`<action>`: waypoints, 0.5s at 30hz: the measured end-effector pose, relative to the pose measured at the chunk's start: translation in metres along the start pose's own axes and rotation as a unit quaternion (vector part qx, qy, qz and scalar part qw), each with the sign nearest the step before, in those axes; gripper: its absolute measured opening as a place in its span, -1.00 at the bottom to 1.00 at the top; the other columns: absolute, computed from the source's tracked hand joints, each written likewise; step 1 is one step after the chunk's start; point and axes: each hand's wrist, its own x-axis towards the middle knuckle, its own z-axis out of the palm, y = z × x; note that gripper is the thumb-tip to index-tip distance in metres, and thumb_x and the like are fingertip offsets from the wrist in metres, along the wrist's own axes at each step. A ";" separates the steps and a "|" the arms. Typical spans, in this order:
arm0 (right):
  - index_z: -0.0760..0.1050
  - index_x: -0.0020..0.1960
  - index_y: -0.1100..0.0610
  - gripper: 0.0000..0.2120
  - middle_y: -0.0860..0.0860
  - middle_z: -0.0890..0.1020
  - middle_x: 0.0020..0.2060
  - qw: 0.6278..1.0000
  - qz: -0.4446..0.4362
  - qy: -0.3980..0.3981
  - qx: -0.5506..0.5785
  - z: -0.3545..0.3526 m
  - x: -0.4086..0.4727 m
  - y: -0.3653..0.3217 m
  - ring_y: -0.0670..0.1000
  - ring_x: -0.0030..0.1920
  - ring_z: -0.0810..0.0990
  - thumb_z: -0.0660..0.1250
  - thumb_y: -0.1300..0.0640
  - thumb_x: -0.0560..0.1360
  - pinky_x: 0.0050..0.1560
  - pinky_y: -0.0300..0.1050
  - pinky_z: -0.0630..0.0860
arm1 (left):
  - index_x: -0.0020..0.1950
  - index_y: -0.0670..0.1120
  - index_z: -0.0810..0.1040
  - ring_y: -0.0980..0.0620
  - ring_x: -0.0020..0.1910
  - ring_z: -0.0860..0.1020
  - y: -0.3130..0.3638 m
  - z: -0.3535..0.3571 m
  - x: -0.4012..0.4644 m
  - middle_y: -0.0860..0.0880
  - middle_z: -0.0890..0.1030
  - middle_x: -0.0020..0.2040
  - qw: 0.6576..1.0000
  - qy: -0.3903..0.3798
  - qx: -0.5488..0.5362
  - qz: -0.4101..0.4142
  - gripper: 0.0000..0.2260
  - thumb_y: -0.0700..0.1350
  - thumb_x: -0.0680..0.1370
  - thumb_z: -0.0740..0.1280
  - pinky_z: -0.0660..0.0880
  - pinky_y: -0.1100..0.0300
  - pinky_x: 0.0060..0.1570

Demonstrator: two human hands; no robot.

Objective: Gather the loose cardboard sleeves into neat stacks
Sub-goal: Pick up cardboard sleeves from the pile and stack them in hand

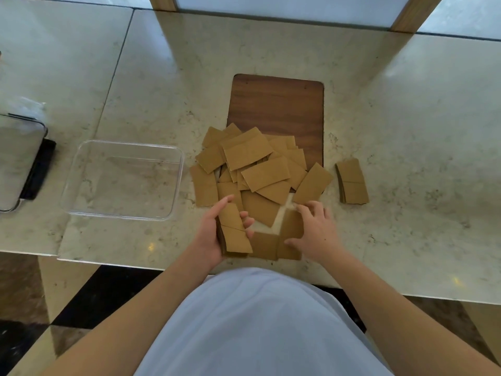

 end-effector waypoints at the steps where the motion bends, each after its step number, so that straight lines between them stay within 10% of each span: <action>1: 0.28 0.53 0.01 -0.11 0.05 0.25 0.47 1.000 -0.003 0.005 -0.003 0.004 0.000 0.003 0.16 0.48 0.20 0.56 -0.27 0.34 0.51 0.15 0.23 | 0.29 -0.05 0.57 -0.21 -0.10 0.64 0.000 -0.002 0.000 -0.26 0.60 0.01 1.000 -0.003 -0.001 -0.001 -0.70 0.01 0.58 0.40 0.61 -0.11 -0.14; 5: 0.35 0.31 0.06 -0.22 0.03 0.35 0.29 0.999 0.017 0.030 -0.025 0.009 0.004 0.001 0.13 0.35 0.32 0.60 -0.26 0.28 0.38 0.08 0.34 | 0.30 -0.08 0.54 -0.18 -0.16 0.63 -0.002 -0.005 0.000 -0.23 0.61 -0.07 1.000 0.005 0.025 -0.017 -0.70 -0.01 0.61 0.37 0.62 -0.07 -0.16; 9: 0.31 0.07 0.02 -0.44 -0.02 0.50 -0.06 0.981 0.094 -0.033 0.168 -0.005 0.007 -0.003 -0.03 -0.13 0.50 0.66 0.02 0.34 -0.25 -0.14 0.45 | 0.33 -0.10 0.54 -0.16 -0.23 0.65 -0.006 -0.005 0.002 -0.22 0.65 -0.11 0.997 0.027 0.074 -0.025 -0.71 -0.06 0.63 0.36 0.64 -0.03 -0.25; 15: 0.65 0.04 0.02 -0.82 -0.07 0.75 -0.13 0.896 0.088 -0.164 0.403 -0.038 -0.006 0.006 -0.09 -0.18 0.67 0.53 -0.01 0.49 -0.27 -0.26 0.54 | 0.30 -0.08 0.58 -0.18 -0.20 0.68 -0.008 -0.005 0.002 -0.25 0.64 -0.01 0.994 0.033 0.097 -0.035 -0.76 -0.07 0.65 0.32 0.63 -0.04 -0.26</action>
